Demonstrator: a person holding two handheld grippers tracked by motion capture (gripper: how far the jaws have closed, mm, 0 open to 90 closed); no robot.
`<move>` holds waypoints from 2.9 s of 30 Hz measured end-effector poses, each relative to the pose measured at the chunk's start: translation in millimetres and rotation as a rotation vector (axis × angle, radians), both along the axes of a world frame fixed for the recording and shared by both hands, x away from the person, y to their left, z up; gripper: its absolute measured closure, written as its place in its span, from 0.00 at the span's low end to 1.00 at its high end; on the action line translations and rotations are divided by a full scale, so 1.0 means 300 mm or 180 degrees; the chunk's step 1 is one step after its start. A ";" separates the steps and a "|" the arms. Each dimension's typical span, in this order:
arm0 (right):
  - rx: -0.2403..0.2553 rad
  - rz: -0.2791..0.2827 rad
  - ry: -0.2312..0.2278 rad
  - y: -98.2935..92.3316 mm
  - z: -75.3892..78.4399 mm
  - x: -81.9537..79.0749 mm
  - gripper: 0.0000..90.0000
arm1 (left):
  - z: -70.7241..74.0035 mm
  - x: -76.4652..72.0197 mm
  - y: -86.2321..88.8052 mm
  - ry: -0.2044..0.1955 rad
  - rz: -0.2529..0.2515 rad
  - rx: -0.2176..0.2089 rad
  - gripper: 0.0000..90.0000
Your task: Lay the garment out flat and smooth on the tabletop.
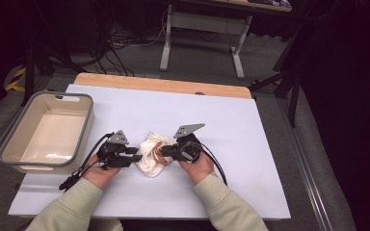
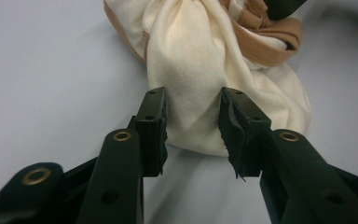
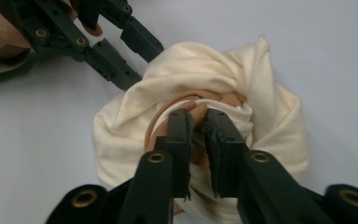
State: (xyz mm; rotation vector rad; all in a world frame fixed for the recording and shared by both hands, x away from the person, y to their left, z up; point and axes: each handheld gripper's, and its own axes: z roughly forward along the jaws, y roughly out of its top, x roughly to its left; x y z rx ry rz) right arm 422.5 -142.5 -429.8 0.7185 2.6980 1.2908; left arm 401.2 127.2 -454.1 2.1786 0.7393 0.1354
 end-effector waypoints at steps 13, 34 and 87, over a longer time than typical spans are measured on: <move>-0.0022 -0.0050 -0.0163 -0.055 0.058 -0.011 0.98 | -0.007 -0.005 -0.012 0.0045 -0.0057 0.0068 0.96; 0.0106 -0.0930 -0.0325 -0.419 0.143 0.031 0.98 | 0.006 -0.022 -0.008 0.0008 -0.0070 0.0089 0.96; -0.0309 -0.0945 0.0039 -0.299 -0.056 0.092 0.69 | 0.066 -0.065 0.019 -0.0349 -0.0061 -0.0243 0.67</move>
